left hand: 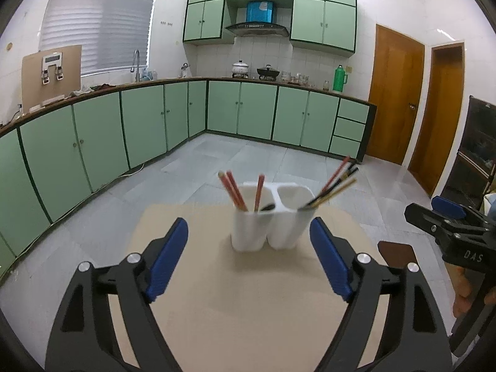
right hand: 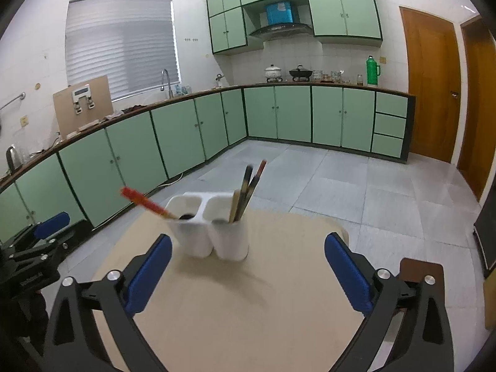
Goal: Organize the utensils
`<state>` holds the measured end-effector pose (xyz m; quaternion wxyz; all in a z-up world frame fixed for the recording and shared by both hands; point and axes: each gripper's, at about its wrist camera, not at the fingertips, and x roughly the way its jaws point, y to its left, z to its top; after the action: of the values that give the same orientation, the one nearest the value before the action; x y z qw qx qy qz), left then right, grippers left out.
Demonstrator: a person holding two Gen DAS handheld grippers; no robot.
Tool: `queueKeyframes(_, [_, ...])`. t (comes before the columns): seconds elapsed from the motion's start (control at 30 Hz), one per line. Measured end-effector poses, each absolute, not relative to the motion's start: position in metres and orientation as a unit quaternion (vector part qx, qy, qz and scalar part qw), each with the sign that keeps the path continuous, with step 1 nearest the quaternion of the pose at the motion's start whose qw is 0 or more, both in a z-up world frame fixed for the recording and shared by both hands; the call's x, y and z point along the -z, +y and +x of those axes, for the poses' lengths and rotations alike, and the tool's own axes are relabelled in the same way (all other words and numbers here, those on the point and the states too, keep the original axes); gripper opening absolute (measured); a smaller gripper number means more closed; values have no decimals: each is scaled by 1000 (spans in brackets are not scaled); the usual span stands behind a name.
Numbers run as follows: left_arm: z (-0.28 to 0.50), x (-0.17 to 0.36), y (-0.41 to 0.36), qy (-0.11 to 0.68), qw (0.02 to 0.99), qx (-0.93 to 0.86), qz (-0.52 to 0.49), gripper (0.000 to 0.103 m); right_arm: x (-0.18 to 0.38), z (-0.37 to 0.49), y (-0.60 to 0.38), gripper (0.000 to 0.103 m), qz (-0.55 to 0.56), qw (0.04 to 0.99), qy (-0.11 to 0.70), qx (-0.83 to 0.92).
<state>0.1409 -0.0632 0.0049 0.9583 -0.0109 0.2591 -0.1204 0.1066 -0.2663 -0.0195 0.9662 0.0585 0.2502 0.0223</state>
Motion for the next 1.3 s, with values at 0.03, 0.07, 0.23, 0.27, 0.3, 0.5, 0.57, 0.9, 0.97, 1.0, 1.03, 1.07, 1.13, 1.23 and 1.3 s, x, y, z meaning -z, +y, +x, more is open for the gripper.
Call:
queueKeyframes(0.03, [135,-5,-63,261,958,120,-12,82,22,100,-263,97,56,965,254,-23])
queueKeyframes(0.07, [130,-4,-62,263,957,120,-13,84,24,95,-261,97,53,965,257,-24])
queueKeyframes(0.23, [100,0,-60,266,957,118,-8,87,32,69,-248,97,45,963,265,-33])
queueKeyframes(0.27, [96,0,-59,267,956,120,-8,87,33,64,-246,97,44,962,268,-37])
queueKeyframes(0.3, [91,0,-58,267,956,121,-8,88,32,61,-243,97,44,961,269,-39])
queueKeyframes(0.5, [68,-5,-56,264,956,125,-10,89,27,37,-236,97,47,961,267,-54])
queueKeyframes(0.57, [64,-7,-55,264,956,125,-9,90,24,31,-235,97,48,961,265,-57])
queueKeyframes(0.9, [44,-21,-56,249,960,125,-6,90,4,13,-229,97,51,966,245,-72])
queueKeyframes(0.97, [41,-24,-56,244,962,124,-6,90,2,11,-228,97,50,966,240,-75])
queueKeyframes(1.0, [40,-25,-56,243,962,123,-5,90,1,9,-227,97,49,967,239,-76])
queueKeyframes(1.03, [38,-25,-56,241,963,123,-5,90,-1,8,-226,97,48,967,236,-77])
queueKeyframes(1.07, [37,-26,-57,239,963,123,-4,90,-2,7,-226,97,47,968,235,-78])
queueKeyframes(1.13, [32,-29,-56,234,965,122,-3,90,-5,4,-225,97,46,969,231,-79])
queueKeyframes(1.23, [28,-32,-56,226,966,122,-3,90,-8,1,-225,97,45,970,225,-80])
queueKeyframes(1.3, [26,-34,-56,222,967,123,-3,90,-9,1,-225,97,44,971,222,-80])
